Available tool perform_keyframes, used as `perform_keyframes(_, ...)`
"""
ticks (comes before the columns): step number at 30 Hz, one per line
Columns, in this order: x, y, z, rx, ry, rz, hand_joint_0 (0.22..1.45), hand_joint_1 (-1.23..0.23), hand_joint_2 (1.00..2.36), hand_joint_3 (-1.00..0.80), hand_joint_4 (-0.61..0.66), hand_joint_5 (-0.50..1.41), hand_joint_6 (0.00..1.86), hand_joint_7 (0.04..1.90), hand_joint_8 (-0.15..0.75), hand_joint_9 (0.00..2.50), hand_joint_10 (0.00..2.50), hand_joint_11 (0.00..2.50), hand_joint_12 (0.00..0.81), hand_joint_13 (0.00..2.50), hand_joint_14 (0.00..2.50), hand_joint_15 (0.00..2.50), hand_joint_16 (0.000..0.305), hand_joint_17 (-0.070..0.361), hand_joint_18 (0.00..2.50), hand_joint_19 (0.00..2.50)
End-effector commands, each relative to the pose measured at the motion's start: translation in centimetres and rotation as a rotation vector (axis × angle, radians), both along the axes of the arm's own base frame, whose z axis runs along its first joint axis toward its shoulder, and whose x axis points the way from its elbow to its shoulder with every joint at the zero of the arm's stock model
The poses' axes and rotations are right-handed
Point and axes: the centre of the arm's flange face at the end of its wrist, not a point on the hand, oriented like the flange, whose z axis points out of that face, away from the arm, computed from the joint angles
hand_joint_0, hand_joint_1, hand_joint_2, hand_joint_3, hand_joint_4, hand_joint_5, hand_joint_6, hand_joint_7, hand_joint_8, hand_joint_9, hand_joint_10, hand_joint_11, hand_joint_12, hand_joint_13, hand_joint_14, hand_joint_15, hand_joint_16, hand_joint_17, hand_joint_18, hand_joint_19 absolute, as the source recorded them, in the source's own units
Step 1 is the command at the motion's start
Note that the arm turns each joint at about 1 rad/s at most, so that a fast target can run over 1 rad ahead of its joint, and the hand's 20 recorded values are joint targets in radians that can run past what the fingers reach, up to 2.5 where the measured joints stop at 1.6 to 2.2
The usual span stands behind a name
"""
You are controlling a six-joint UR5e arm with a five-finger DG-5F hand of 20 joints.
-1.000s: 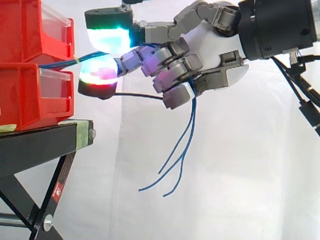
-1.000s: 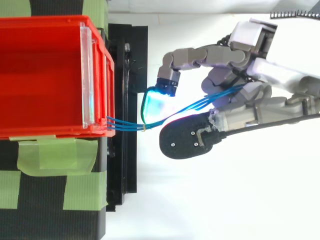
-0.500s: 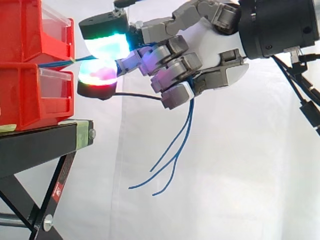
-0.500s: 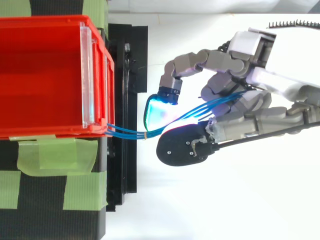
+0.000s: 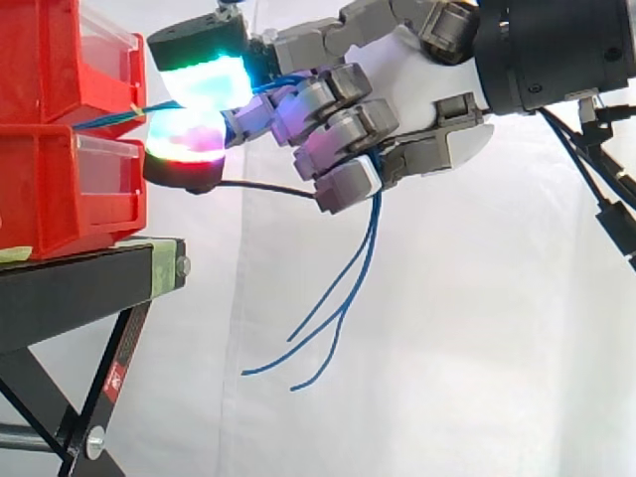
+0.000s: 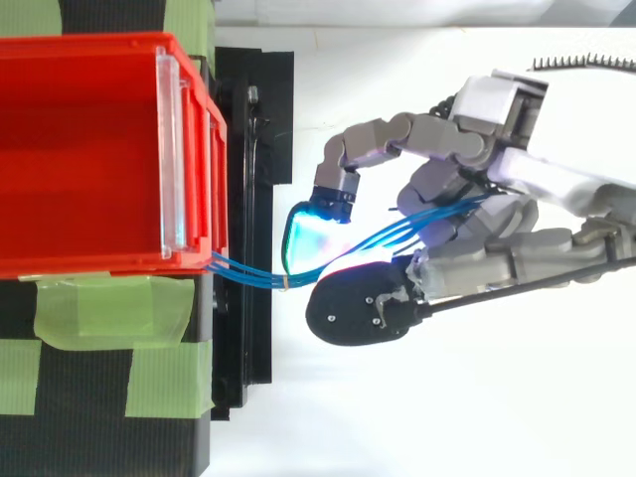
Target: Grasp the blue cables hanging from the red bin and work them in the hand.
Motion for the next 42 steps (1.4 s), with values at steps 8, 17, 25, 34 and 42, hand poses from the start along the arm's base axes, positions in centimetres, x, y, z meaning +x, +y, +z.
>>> perform_keyframes(8, 0.11, 0.09, 0.07, 0.005, -0.010, 0.000, 0.96, -0.56, 1.00, 0.32, 0.27, 0.23, 0.75, 1.16, 0.277, 1.05, 2.50, 2.50, 0.411, 1.28, 2.50, 1.82, 0.041, 0.093, 1.34, 1.13)
perform_keyframes(17, 0.11, 0.11, 0.06, 0.006, -0.010, 0.002, 0.92, -0.59, 1.04, 0.16, 0.30, 0.23, 0.77, 1.15, 0.277, 1.05, 2.50, 2.50, 0.411, 1.28, 2.50, 1.82, 0.041, 0.093, 1.34, 1.13)
perform_keyframes(25, 0.15, 0.12, 0.08, 0.006, -0.013, 0.002, 0.90, -0.56, 1.02, -0.19, 0.29, 0.22, 0.58, 1.22, 0.277, 1.05, 2.50, 2.50, 0.411, 1.28, 2.50, 1.82, 0.041, 0.093, 1.34, 1.13)
perform_keyframes(34, 0.16, 0.12, 0.09, 0.005, -0.014, 0.002, 0.89, -0.56, 1.02, -0.27, 0.28, 0.22, 0.55, 1.23, 0.277, 1.05, 2.50, 2.50, 0.411, 1.28, 2.50, 1.82, 0.041, 0.093, 1.34, 1.13)
perform_keyframes(42, 0.18, 0.13, 0.11, 0.006, -0.016, 0.002, 0.87, -0.56, 1.02, -0.48, 0.27, 0.22, 0.52, 1.26, 0.277, 1.05, 2.50, 2.50, 0.411, 1.28, 2.50, 1.82, 0.041, 0.093, 1.34, 1.13)
